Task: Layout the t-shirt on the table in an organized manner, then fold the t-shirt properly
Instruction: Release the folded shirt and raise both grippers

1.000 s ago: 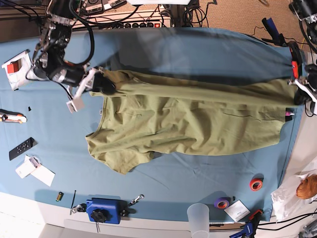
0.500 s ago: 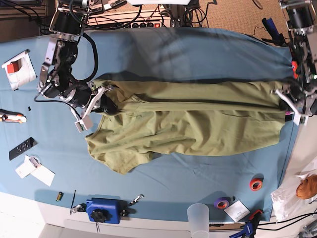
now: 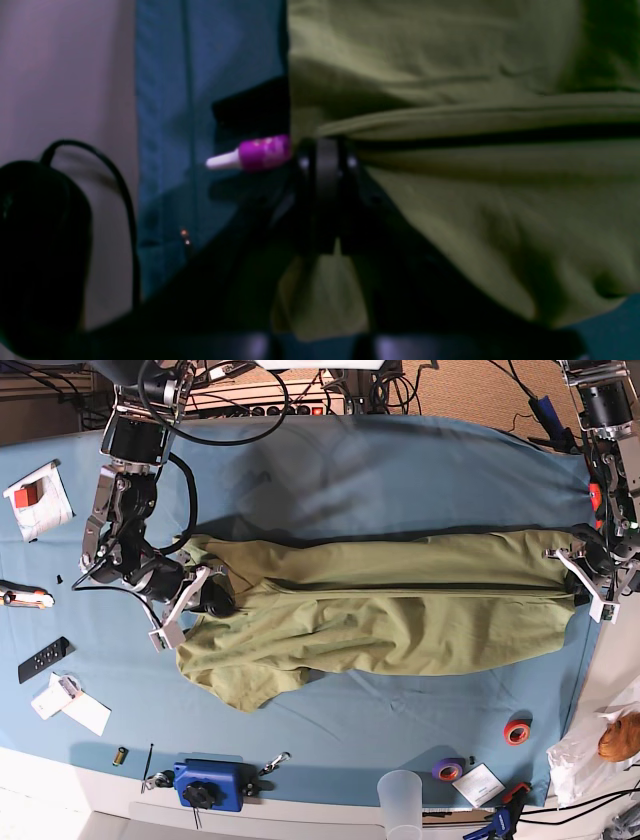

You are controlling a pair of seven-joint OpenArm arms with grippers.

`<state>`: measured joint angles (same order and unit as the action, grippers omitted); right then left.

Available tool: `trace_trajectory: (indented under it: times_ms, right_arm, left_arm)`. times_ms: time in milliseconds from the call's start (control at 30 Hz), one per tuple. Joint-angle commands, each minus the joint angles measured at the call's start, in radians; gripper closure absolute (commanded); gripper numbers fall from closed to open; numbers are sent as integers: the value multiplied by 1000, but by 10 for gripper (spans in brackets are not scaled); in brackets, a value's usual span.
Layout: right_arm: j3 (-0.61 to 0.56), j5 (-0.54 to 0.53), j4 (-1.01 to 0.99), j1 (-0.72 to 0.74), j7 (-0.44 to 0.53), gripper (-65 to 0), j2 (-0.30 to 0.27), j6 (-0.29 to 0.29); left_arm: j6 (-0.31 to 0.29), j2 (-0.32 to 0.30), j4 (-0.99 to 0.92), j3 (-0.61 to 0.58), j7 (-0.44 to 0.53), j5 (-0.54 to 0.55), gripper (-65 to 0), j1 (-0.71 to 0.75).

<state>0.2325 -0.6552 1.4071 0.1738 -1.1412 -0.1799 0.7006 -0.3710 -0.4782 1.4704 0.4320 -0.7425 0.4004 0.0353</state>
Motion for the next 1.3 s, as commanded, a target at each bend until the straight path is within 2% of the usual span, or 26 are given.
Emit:
trace_trajectory:
  times_ms: [0, 67, 100, 167, 233, 333, 433, 567, 700, 800, 867, 967, 1067, 1267]
  right_arm:
    - [4, -14, 16, 23, 5, 0, -14, -2]
    - [4, -14, 16, 23, -12, 0, -14, -2]
    - [4, -17, 16, 23, -11, -35, -14, -2]
    - [4, -39, 16, 23, -8, -121, -15, -2]
    - [4, -79, 16, 24, -2, -174, -14, -2]
    - [5, -138, 16, 32, -3, -175, -15, -2]
    - [5, -191, 19, 61, -3, -175, -14, -2]
    - [5, -198, 19, 123, -27, -175, -14, -2]
    - [5, -208, 21, 159, -69, -175, -17, -2]
    - [11, -272, 46, 156, -109, -175, -31, -2]
    - [38, -291, 78, 153, -135, -175, -34, -2]
    - [115, -291, 122, 153, -180, -175, -34, -2]
    - [204, -291, 132, 146, -255, -174, -34, -2]
    - [310, -306, 132, -10, -255, -174, -68, -2]
  left_arm:
    - [5, -21, 15, 8, 18, -4, -95, -16]
    - [5, -22, 15, 8, 18, -4, -211, -16]
    - [5, -22, 15, 8, 18, -4, -237, -16]
    - [19, -22, 15, 8, 18, -4, -241, -16]
    - [61, -22, 16, 9, 14, -4, -241, -16]
    - [108, -27, 30, 13, -46, -4, -241, -16]
    - [106, -27, 68, 39, -94, 5, -241, -16]
    - [40, -27, 119, 136, -158, 144, -241, -16]
    - [-63, -26, 138, 282, -302, 339, -241, -16]
    - [-151, -27, 138, 392, -403, 478, -241, 1]
    - [-174, -27, 138, 448, -417, 554, -241, 31]
    - [-175, -26, 138, 476, -417, 601, -241, 95]
    - [-208, -16, 138, 474, -417, 610, -241, 171]
    - [-233, 38, 138, 474, -416, 663, -240, 279]
